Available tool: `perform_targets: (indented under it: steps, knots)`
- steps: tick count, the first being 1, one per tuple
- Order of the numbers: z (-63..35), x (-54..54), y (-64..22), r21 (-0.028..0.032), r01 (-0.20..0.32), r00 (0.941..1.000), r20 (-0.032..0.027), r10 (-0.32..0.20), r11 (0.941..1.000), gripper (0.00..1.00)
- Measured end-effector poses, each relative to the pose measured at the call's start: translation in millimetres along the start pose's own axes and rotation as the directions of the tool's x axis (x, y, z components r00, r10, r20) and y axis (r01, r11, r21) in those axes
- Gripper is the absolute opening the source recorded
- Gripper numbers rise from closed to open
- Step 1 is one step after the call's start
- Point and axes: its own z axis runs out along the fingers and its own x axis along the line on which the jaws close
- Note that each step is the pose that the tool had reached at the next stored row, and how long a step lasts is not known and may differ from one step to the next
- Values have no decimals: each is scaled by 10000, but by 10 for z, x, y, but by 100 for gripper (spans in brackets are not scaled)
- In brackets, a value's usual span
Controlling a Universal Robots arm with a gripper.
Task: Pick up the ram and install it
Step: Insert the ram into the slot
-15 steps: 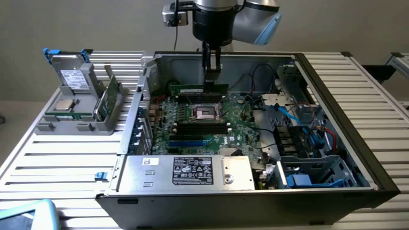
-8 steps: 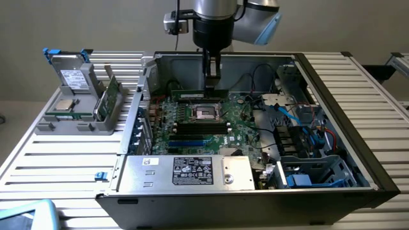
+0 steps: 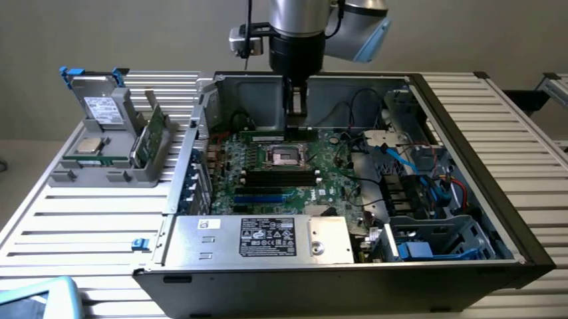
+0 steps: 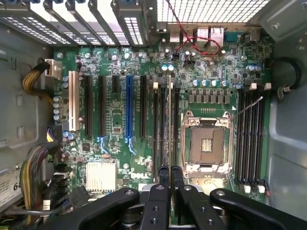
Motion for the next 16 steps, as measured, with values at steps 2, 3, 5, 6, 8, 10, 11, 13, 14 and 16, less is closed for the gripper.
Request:
perform_targets:
  steps: [2,3,5,6,8,10,11,13,14,16]
  knots:
    - [36,3,-4,0,-9,10000,0,9,10000,13]
    - [54,4,-6,0,-14,10000,0,14,10000,13]
    - [90,9,-9,5,-26,10000,-2,26,10000,13]
    - [105,12,-10,8,-30,10000,-3,30,10000,13]
    - [134,21,-11,20,-40,10000,-7,40,10000,13]
    - [160,30,-12,35,-49,10000,-12,49,10000,13]
    - [174,34,-13,43,-54,10000,-14,54,10000,13]
    - [194,41,-12,68,-74,10000,-28,74,9999,13]
    - [203,42,-13,77,-91,10000,-37,91,9999,13]
    - [225,42,-13,81,-159,9999,-60,160,9998,13]
